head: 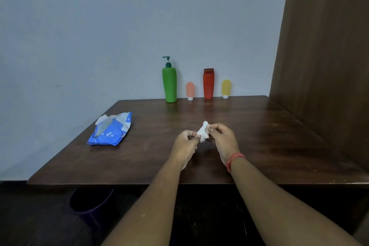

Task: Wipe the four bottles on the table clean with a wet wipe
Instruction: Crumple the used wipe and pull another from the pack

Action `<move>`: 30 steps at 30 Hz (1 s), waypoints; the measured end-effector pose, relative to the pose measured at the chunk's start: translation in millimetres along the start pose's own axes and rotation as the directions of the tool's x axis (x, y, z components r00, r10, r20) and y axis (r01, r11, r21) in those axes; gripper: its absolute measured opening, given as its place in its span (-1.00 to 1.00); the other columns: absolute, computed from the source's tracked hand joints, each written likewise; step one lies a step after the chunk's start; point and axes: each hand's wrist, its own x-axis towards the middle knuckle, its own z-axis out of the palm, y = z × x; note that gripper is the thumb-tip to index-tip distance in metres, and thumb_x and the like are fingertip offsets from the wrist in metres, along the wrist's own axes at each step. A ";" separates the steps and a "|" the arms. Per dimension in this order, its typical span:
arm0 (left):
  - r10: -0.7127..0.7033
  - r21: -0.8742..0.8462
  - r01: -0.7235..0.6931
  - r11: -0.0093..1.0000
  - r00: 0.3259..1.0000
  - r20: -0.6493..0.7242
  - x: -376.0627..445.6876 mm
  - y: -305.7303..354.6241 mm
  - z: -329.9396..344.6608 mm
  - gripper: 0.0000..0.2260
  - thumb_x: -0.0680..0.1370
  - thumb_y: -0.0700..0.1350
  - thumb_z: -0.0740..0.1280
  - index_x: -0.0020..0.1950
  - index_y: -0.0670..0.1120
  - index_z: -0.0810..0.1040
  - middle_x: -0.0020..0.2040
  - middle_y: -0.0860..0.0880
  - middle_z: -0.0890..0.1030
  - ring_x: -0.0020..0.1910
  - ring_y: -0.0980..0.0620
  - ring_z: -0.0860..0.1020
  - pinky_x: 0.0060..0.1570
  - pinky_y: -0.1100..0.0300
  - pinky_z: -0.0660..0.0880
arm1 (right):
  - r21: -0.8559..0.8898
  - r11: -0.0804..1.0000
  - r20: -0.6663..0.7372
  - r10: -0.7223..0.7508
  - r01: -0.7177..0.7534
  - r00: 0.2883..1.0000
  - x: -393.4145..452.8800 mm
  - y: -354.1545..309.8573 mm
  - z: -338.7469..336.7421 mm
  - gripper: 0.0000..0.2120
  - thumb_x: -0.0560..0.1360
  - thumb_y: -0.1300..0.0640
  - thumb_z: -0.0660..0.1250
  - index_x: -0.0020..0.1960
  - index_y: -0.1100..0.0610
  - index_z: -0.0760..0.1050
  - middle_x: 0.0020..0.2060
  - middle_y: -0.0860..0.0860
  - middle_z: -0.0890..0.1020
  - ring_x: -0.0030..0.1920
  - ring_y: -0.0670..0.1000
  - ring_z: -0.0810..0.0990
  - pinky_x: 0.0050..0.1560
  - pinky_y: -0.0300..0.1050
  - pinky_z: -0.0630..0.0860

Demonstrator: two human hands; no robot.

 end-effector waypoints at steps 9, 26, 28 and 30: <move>0.003 -0.150 -0.026 0.988 0.989 -0.151 50.2 4.1 1.1 -0.93 0.53 -0.26 0.36 -0.08 -0.11 0.55 -0.19 -0.02 0.59 -0.29 0.10 0.46 -0.27 0.22 0.37 | -0.163 0.986 0.014 0.017 -0.015 1.000 52.1 11.7 12.5 -0.87 0.52 0.29 0.35 -0.14 0.13 0.62 -0.21 0.11 0.70 -0.21 0.05 0.64 -0.09 0.04 0.60; -0.276 -0.169 0.237 0.957 0.922 -0.270 240.5 40.0 8.9 -0.94 0.65 -0.20 0.26 0.07 -0.15 0.51 0.00 -0.10 0.66 -0.01 -0.06 0.64 0.02 0.06 0.63 | -0.207 0.945 0.051 0.271 -0.255 0.961 244.6 16.1 32.2 -0.80 0.57 0.26 0.24 0.00 0.01 0.56 -0.06 0.07 0.68 -0.07 0.08 0.67 -0.09 0.08 0.66; -0.253 -0.097 0.234 0.967 0.924 -0.287 232.8 55.6 8.7 -0.93 0.65 -0.22 0.26 0.09 -0.17 0.52 -0.04 -0.07 0.65 -0.11 0.05 0.59 -0.20 0.30 0.52 | -0.249 0.926 0.038 0.301 -0.283 0.953 240.9 9.3 35.6 -0.86 0.60 0.09 0.24 -0.05 -0.04 0.57 -0.04 0.05 0.67 0.01 0.11 0.66 0.03 0.18 0.63; -0.243 -0.026 0.245 0.969 0.937 -0.252 236.0 81.0 7.4 -0.94 0.64 -0.22 0.27 0.06 -0.17 0.53 -0.06 -0.10 0.65 -0.12 0.03 0.58 -0.21 0.28 0.51 | -0.306 0.899 0.014 0.334 -0.314 0.942 244.4 -18.0 39.6 -0.83 0.59 -0.01 0.30 -0.04 0.07 0.58 -0.08 0.07 0.68 -0.01 0.08 0.65 0.04 0.06 0.62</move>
